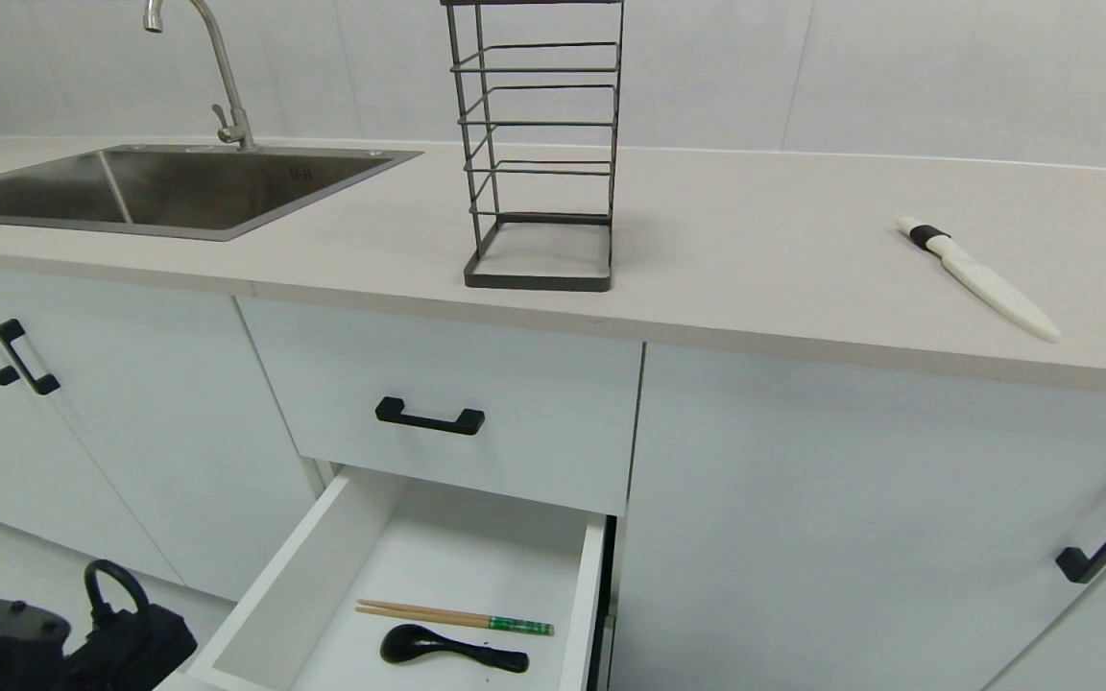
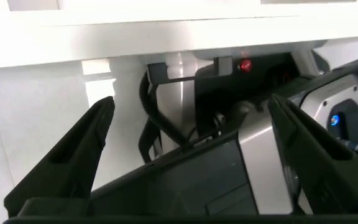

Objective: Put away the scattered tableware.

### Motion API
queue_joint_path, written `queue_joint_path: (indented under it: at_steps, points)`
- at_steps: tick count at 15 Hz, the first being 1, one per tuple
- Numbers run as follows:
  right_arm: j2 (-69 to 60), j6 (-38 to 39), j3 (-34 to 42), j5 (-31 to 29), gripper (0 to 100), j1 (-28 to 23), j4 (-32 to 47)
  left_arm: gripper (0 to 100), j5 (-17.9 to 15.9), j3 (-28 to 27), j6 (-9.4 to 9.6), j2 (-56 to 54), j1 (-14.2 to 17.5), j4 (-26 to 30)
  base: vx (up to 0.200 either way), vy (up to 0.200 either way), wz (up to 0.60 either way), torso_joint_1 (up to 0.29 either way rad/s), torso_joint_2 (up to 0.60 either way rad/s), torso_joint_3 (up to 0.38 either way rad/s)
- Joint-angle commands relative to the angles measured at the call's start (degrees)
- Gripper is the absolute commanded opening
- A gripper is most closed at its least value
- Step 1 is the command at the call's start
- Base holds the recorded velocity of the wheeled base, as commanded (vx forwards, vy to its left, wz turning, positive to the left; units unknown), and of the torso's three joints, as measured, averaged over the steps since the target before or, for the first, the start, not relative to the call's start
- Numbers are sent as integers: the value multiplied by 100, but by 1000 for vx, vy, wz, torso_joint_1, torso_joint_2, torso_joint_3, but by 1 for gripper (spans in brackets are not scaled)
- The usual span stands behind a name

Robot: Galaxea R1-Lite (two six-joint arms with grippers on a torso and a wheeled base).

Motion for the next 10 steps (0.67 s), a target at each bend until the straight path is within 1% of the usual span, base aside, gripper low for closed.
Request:
queue_joint_path:
  at_steps: [1, 2, 3, 4, 5, 6, 8, 10]
  points:
    - [10, 7, 1, 3, 100, 4, 0, 100, 214, 22, 66, 521, 5, -211, 0, 0, 0, 0, 0, 0]
    - [10, -2, 1, 3, 100, 4, 0, 100, 240, 31, 84, 784, -4, -668, 0, 0, 0, 0, 0, 0]
    - [10, -2, 1, 3, 100, 4, 0, 100, 258, 22, 84, 872, -4, -800, 0, 0, 0, 0, 0, 0]
    - [10, -2, 1, 3, 100, 4, 0, 100, 267, 31, 84, 1066, -4, -1151, 0, 0, 0, 0, 0, 0]
    - [10, -2, 1, 3, 100, 4, 0, 100, 267, 40, 84, 1083, -4, -1178, 0, 0, 0, 0, 0, 0]
    - [10, -2, 1, 3, 100, 4, 0, 100, 267, 136, 84, 1233, -4, -1476, 0, 0, 0, 0, 0, 0]
    - [10, -2, 1, 3, 100, 4, 0, 100, 267, 136, 84, 1391, -4, -1696, 0, 0, 0, 0, 0, 0]
    - [10, -2, 1, 3, 100, 4, 0, 100, 267, 119, 84, 1646, 5, -2100, 0, 0, 0, 0, 0, 0]
